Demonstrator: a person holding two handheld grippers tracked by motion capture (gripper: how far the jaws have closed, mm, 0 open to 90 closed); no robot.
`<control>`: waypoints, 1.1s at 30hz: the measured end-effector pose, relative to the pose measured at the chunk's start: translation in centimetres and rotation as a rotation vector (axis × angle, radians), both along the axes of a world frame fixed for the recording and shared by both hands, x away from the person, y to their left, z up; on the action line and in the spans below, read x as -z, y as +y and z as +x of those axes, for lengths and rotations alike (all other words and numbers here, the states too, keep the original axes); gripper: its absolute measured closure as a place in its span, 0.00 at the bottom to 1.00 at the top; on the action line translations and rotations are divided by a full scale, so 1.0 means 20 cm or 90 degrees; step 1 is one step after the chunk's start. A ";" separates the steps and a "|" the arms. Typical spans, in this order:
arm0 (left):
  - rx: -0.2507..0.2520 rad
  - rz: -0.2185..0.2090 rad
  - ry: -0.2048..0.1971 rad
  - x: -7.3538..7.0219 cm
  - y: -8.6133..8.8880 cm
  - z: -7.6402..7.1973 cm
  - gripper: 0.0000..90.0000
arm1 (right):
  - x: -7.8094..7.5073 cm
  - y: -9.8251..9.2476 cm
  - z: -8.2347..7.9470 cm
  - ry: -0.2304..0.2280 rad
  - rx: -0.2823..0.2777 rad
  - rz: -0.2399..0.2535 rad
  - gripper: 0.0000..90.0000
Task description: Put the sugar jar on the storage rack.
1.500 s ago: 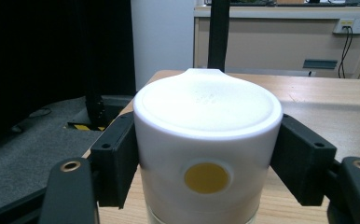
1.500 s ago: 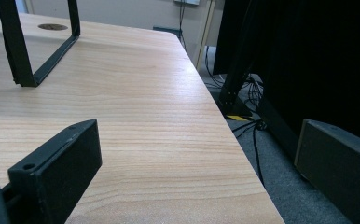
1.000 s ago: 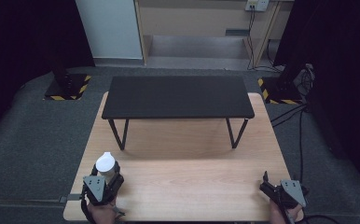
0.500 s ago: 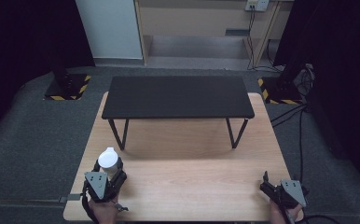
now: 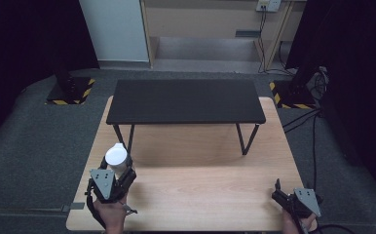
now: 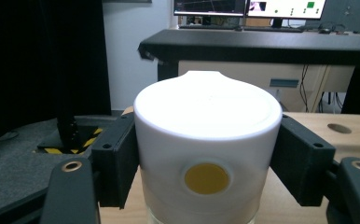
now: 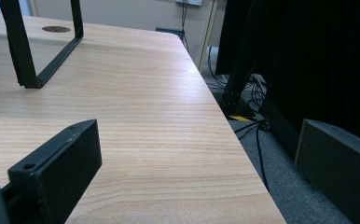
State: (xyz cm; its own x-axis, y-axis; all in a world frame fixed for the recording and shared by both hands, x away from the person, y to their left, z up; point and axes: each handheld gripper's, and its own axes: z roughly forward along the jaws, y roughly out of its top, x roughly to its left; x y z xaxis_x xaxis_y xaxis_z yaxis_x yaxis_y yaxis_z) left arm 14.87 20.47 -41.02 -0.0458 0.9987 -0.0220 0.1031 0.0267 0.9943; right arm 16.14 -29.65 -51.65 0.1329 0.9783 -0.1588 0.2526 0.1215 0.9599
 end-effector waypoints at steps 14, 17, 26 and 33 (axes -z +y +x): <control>0.008 -0.023 -0.017 -0.21 -0.06 0.10 0.33 | 0.00 0.00 0.00 -0.002 -0.003 0.001 0.01; 0.010 -0.025 -0.022 -0.26 -0.07 0.12 0.33 | 0.00 0.01 0.00 -0.004 0.005 0.000 0.01; 0.029 -0.014 -0.038 -0.41 -0.09 0.18 0.33 | 0.00 0.02 0.00 0.001 0.007 -0.010 0.01; 0.039 -0.008 -0.049 -0.52 -0.11 0.24 0.33 | 0.00 0.02 0.00 0.002 0.006 -0.014 0.01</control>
